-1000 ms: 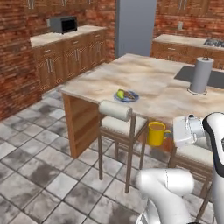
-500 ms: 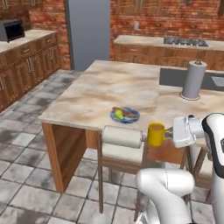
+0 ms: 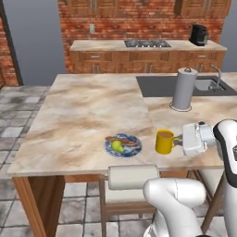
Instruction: Pick up the brewed coffee from the coffee machine and place it next to the breakfast plate on the dining counter.
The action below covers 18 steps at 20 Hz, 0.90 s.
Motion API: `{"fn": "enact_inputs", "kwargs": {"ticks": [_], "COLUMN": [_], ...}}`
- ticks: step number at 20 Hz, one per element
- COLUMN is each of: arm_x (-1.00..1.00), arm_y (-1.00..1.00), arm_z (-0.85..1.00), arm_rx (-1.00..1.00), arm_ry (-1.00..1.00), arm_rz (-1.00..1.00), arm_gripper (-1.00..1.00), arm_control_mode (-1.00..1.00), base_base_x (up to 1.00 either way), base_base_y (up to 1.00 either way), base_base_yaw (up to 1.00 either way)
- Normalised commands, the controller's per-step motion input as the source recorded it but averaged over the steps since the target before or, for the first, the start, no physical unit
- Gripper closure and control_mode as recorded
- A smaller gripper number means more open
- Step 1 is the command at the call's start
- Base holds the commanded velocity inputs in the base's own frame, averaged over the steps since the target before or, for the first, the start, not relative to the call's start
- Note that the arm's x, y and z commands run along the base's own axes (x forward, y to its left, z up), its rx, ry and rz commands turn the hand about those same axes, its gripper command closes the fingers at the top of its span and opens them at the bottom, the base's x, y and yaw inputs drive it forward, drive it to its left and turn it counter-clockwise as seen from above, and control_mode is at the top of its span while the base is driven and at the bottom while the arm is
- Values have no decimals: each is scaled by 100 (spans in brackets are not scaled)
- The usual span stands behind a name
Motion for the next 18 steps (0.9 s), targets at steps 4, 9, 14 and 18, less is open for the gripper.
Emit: {"fn": "enact_inputs", "kwargs": {"ticks": [4, 9, 14, 18], "arm_x": [0, 46, 53, 47], "arm_y": [0, 6, -9, -13], "arm_z": [0, -1, -4, -11], "arm_rx": [0, -1, 0, 0], "arm_ry": [0, -2, 0, 0], "arm_rz": [0, -11, 0, 0], "arm_gripper": [100, 100, 100, 100], "arm_control_mode": [100, -100, -100, -100], "base_base_x": [85, 31, 0, 0], "base_base_y": [15, 10, 0, 0], "base_base_yaw": [-53, -18, 0, 0]}}
